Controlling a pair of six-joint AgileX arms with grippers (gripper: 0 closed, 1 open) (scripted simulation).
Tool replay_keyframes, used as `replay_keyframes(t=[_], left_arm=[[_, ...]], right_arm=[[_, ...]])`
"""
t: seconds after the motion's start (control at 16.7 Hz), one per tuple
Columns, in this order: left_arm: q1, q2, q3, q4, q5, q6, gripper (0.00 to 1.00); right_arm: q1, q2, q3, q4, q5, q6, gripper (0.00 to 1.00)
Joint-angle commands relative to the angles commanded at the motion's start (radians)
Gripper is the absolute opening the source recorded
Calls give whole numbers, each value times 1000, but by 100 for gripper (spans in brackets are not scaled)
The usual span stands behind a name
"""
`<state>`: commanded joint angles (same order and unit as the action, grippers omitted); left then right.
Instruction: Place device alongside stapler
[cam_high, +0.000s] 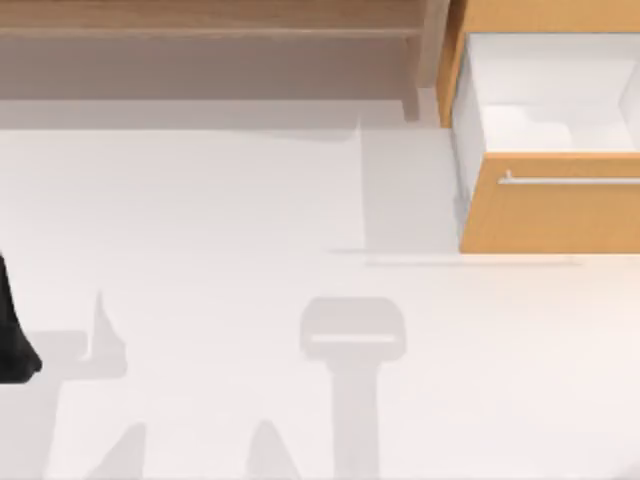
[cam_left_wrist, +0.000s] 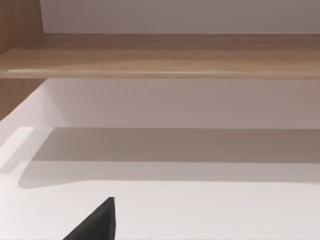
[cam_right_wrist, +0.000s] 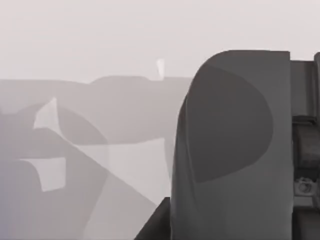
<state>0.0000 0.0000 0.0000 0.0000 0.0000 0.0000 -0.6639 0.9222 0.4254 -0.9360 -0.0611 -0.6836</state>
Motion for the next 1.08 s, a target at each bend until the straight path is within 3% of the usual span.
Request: replay_keyframes(t=[0.42, 1.08], left_arm=[[0, 0, 0, 0, 0, 0, 100], [0, 0, 0, 0, 0, 0, 100]], right_arm=[[0, 24, -33, 0, 0, 1, 0], [0, 24, -33, 0, 0, 1, 83]])
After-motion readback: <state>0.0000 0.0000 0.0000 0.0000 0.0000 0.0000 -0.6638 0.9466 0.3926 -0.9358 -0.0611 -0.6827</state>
